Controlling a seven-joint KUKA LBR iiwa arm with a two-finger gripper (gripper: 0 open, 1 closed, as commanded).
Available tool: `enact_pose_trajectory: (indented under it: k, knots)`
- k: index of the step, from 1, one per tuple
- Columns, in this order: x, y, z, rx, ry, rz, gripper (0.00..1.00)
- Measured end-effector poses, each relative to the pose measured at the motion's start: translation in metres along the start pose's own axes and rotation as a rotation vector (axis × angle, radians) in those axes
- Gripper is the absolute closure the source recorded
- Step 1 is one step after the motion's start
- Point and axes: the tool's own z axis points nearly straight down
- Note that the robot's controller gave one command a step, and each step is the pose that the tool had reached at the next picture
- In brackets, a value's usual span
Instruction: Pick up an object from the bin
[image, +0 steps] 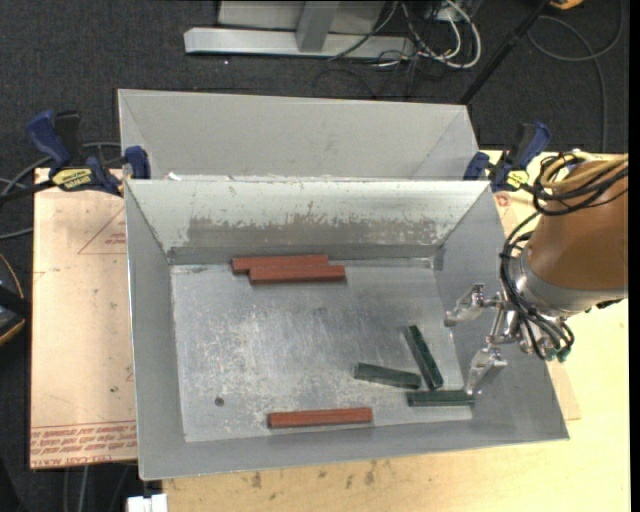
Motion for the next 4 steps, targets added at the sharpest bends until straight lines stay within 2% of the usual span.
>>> enact_pose_trajectory:
  k: [1, 2, 3, 4]
  knots:
    - [0.000, 0.000, 0.000, 0.000, 0.000, 0.000, 0.00]
    - [-0.006, -0.006, -0.004, -0.001, 0.001, -0.114, 0.00]
    - [-0.002, 0.039, 0.093, 0.003, -0.017, -0.117, 1.00]
    - [-0.003, 0.040, 0.093, 0.002, -0.021, -0.117, 0.00]
